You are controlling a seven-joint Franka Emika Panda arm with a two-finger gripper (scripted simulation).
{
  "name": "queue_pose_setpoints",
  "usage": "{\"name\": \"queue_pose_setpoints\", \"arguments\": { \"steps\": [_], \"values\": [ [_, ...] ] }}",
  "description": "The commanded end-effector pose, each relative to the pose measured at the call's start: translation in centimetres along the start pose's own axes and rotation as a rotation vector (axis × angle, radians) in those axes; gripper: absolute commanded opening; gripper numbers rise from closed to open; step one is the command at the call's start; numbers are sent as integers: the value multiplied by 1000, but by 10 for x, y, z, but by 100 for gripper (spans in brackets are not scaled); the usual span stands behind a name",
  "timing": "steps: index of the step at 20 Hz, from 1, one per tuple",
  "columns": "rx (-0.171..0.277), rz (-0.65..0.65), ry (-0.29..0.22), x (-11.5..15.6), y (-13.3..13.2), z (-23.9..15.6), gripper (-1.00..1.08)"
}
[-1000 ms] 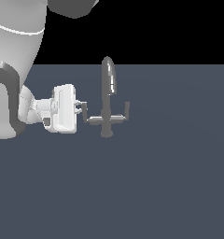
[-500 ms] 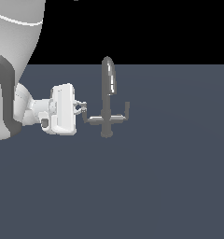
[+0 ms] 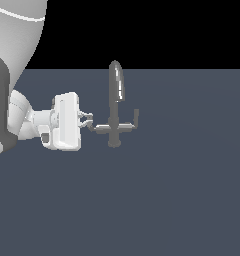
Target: Turn on the faucet by rotating a designated handle.
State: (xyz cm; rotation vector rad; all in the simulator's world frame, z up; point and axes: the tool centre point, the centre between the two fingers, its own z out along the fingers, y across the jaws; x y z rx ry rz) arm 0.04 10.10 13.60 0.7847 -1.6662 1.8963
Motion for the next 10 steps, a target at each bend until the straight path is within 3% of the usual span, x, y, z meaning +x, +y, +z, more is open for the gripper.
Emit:
{"name": "queue_pose_setpoints", "arguments": {
  "steps": [1, 4, 5, 10],
  "values": [
    [1, -19, 7, 6, 16, -1, -100],
    [1, -18, 7, 10, 23, -1, -100],
    [0, 1, 0, 7, 8, 1, -100],
    [0, -10, 4, -4, 44, -2, -100]
  ]
}}
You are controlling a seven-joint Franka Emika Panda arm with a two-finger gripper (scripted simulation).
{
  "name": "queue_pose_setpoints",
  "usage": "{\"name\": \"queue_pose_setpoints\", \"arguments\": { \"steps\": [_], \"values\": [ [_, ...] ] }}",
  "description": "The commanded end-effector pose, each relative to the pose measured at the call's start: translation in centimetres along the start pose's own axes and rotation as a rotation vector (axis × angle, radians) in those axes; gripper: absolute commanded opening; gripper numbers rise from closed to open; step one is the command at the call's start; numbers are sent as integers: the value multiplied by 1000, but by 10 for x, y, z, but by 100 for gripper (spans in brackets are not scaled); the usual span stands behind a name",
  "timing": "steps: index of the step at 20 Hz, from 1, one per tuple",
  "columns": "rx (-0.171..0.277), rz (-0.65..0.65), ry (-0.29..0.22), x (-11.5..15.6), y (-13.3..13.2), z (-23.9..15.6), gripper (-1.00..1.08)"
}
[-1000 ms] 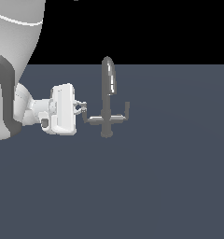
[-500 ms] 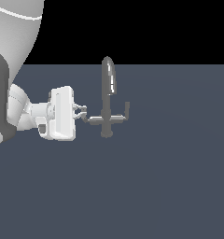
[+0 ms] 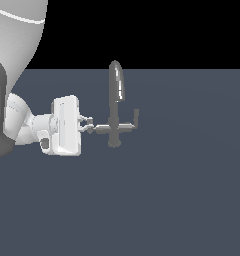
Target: Turn on the faucet by rotating a designated handle.
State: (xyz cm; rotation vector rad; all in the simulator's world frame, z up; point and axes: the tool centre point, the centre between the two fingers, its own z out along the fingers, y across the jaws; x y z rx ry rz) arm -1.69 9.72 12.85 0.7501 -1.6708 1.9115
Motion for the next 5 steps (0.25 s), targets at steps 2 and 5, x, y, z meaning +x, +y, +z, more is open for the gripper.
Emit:
{"name": "queue_pose_setpoints", "arguments": {
  "steps": [2, 5],
  "values": [
    [1, -36, -12, -14, 41, -5, -100],
    [2, -40, -10, -18, 53, -6, -100]
  ]
}}
